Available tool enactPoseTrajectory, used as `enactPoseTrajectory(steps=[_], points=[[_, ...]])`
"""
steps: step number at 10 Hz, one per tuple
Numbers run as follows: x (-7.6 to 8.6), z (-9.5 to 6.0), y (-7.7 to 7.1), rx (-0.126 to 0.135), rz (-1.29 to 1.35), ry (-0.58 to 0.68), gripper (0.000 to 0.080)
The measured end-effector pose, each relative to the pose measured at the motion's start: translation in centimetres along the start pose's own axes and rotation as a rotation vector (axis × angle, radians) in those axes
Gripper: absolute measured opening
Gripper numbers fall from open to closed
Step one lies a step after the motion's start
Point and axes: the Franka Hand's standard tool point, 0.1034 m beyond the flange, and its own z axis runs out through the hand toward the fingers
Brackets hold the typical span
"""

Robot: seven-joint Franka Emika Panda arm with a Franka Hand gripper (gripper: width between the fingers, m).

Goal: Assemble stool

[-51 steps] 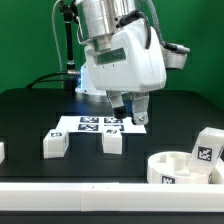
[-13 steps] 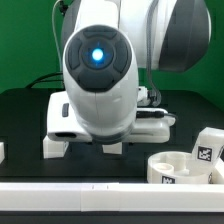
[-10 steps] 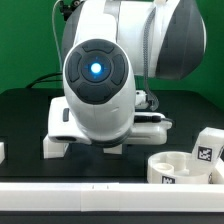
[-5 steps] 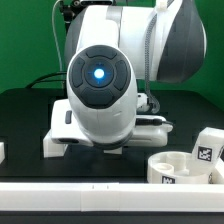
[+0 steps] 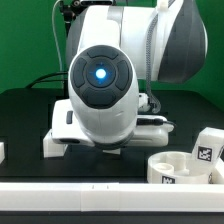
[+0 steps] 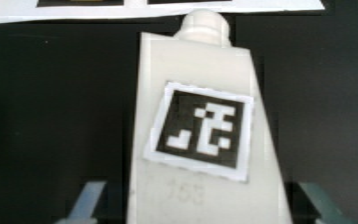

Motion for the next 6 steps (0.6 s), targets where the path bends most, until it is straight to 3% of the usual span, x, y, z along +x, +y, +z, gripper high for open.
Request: enactPoseTrajectory(steps=[2,4,6], points=[[-0.7,-2.7,-0.6,0.004,-0.016,0.029,0.0324],[-2.8,-7.2,-2.1,0.007,-0.047,0.055,0.0327],[-3.2,-10.1,-2.3,0.031,-0.052,0.098,0.0327]])
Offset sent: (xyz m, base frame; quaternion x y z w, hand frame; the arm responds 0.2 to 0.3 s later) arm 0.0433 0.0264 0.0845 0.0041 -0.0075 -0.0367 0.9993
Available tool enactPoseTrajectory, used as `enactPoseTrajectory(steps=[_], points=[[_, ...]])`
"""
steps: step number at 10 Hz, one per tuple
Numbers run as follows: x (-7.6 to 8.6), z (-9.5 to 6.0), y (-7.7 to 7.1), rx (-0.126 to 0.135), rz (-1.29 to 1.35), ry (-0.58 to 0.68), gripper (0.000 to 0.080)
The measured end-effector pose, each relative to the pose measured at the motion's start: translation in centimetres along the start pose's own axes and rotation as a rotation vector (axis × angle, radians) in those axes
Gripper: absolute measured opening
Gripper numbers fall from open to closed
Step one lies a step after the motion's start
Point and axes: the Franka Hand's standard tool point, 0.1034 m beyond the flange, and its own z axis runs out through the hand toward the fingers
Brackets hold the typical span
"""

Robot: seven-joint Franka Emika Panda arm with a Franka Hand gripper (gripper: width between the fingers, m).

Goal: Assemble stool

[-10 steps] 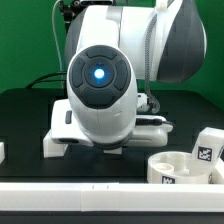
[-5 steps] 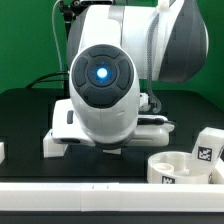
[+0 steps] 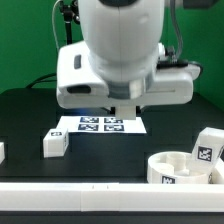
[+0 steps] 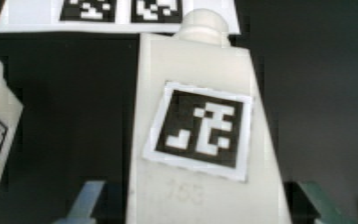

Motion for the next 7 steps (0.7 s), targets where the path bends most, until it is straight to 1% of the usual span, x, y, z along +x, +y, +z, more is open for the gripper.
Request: enactPoseTrajectory(steps=[1,2,5,6,7], points=[[0.1,0.4,0.2,-0.005,0.002,-0.002,0.0327],[0.5,0.3,0.0,-0.025,-0.003,0.020,0.0327],[0.5,0.1,0.0,-0.024,-0.004,0.025,0.0327],[0.5,-0.6,-0.2,-0.026,-0.010,0.049,0.0327],[0.3,-1.8,-0.7,-0.027,-0.006,0.073,0.0327]])
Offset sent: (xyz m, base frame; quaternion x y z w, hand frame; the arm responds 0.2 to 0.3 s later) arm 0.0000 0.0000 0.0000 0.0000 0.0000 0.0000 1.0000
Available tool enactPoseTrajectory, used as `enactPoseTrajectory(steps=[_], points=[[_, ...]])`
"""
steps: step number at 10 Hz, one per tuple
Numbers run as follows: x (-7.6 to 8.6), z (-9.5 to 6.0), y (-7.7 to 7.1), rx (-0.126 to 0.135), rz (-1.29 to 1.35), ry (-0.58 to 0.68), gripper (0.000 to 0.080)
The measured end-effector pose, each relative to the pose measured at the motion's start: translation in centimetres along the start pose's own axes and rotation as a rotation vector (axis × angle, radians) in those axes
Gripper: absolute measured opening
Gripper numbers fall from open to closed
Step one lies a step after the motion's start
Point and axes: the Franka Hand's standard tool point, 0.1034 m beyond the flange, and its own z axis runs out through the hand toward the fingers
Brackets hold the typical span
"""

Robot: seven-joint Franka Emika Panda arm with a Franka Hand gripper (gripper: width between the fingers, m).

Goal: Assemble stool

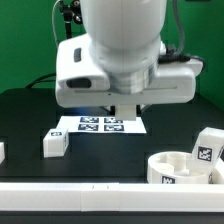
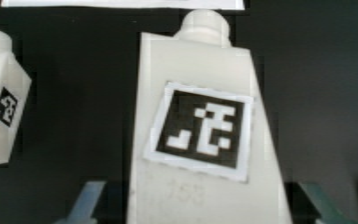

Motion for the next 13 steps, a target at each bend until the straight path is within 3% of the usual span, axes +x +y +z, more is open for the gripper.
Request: enactPoseTrajectory(steps=[1,6,9,10,12,13], points=[[0.2,-1.5,-0.5,-0.004,-0.008,0.070,0.0327],[1.7,-3.0,-0.7,-0.014,-0.009,0.443,0.0327],[2.6,-5.1,-1.2,-0.016,-0.008,0.692,0.0327],[3.0,-5.6,-1.6,-0.049,-0.029,0.797,0.0327],[3.2,-5.4,-1.2,-0.055,-0.023,0.890,0.0327],[3.6,-6.0,-1.1,-0.067,-0.023,0.987,0.0327]])
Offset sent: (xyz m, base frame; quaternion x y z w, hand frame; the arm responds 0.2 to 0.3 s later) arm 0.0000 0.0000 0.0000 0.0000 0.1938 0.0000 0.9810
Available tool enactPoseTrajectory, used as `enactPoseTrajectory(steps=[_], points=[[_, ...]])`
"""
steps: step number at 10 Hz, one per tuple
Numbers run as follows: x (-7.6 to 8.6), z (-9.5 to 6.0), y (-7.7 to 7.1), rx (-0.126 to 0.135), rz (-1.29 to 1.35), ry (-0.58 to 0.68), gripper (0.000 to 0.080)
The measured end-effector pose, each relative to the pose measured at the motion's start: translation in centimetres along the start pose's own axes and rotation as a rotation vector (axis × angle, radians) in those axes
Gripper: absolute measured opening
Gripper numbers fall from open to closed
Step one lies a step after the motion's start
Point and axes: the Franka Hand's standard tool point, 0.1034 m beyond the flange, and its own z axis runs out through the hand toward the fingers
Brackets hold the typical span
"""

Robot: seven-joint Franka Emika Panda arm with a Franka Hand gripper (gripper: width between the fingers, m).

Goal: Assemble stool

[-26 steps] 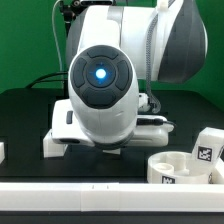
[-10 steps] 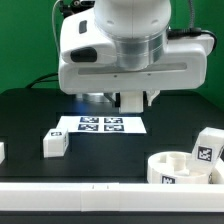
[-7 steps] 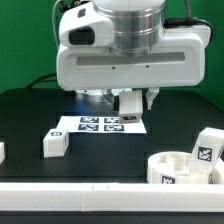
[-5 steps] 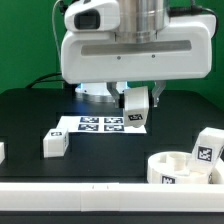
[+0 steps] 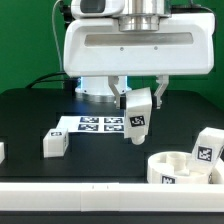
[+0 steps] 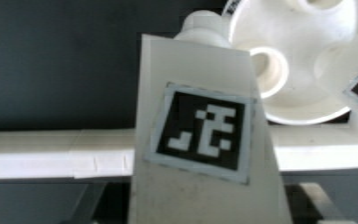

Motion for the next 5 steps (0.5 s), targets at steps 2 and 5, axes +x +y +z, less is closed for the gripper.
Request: enactPoseTrajectory(steps=[2,5], points=[[0.1,0.2,-0.8,-0.017,-0.036,0.107,0.0327],[0.2,0.2,-1.9,-0.020,-0.071,0.109,0.0327]])
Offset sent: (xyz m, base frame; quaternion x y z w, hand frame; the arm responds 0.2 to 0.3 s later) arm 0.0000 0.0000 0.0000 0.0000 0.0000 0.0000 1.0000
